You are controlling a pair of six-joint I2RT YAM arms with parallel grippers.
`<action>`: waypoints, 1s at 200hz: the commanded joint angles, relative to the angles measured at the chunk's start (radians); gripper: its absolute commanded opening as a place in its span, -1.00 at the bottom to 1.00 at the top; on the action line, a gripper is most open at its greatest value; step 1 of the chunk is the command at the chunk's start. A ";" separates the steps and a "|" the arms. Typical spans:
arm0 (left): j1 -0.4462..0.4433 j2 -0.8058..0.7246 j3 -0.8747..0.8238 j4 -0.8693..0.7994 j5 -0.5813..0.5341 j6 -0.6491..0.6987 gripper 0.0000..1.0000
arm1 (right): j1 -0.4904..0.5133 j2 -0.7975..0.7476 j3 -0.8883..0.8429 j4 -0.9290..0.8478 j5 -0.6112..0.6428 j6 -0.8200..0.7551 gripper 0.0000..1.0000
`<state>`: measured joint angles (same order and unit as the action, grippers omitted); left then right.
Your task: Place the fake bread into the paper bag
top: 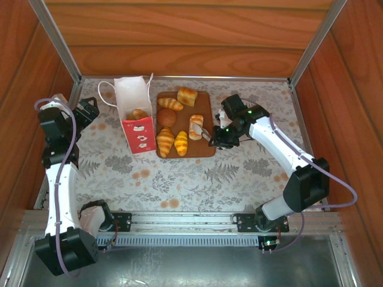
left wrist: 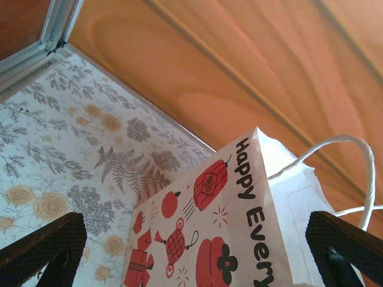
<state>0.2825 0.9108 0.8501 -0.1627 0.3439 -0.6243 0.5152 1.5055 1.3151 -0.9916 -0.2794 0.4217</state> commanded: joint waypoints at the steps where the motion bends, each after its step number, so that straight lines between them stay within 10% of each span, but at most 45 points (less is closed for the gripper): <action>1: 0.009 -0.010 0.037 -0.025 -0.005 0.024 1.00 | -0.011 -0.050 -0.008 0.040 0.025 -0.003 -1.00; 200: 0.006 0.075 0.234 -0.143 0.253 0.044 0.96 | -0.011 -0.178 0.097 0.194 0.151 0.008 -0.99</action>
<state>0.2840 0.9680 1.0355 -0.2993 0.5129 -0.5655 0.5091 1.3670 1.3705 -0.8520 -0.1425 0.4286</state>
